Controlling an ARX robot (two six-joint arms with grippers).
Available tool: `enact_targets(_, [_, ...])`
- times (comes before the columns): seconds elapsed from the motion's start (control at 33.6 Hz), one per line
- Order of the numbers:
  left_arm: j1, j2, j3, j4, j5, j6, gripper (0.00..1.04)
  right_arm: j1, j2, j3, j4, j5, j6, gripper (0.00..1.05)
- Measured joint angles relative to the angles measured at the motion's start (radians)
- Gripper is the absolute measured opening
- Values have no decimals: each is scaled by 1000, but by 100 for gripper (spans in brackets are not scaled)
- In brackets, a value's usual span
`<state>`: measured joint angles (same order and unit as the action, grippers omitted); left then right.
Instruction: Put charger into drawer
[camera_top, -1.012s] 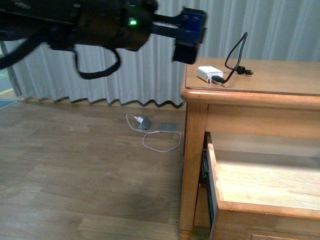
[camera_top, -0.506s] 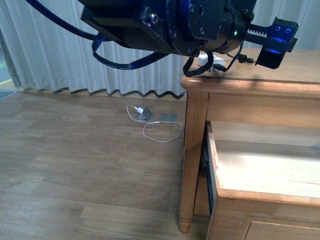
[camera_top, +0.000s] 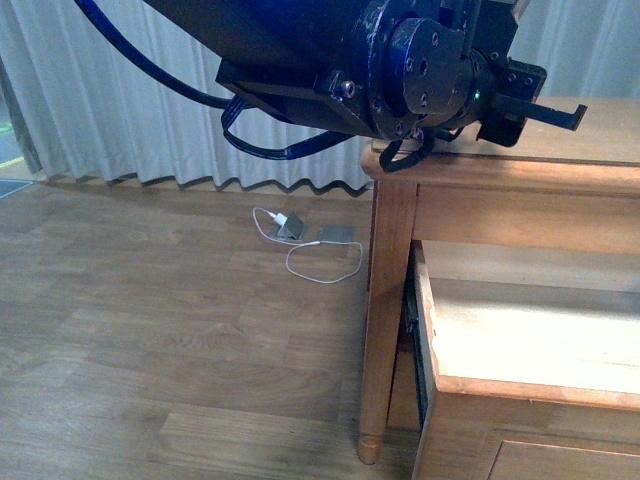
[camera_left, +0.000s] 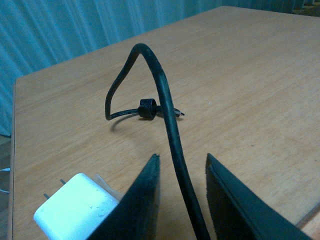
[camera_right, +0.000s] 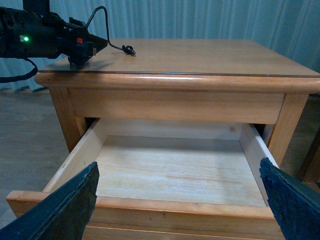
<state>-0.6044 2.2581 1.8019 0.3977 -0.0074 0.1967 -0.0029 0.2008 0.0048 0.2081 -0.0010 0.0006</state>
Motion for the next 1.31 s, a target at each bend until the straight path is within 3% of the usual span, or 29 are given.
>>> enact_targets(0.15, [0,-37,-57,27,-16,-2,4,0,0,0,0,0,0,96])
enact_targets(0.57, [-6,-207,-188,97,-10,-40,4,0,0,0,0,0,0,96])
enact_targets(0.89, [-124,-319,-312,155,122,-95,4,0,0,0,0,0,0,96])
enact_targets(1.04, [-171,-307,-328,145,133,-81,4,0,0,0,0,0,0,96])
enact_targets(1.31, [-175,-207,-328,123,131,-82,4,0,0,0,0,0,0,96])
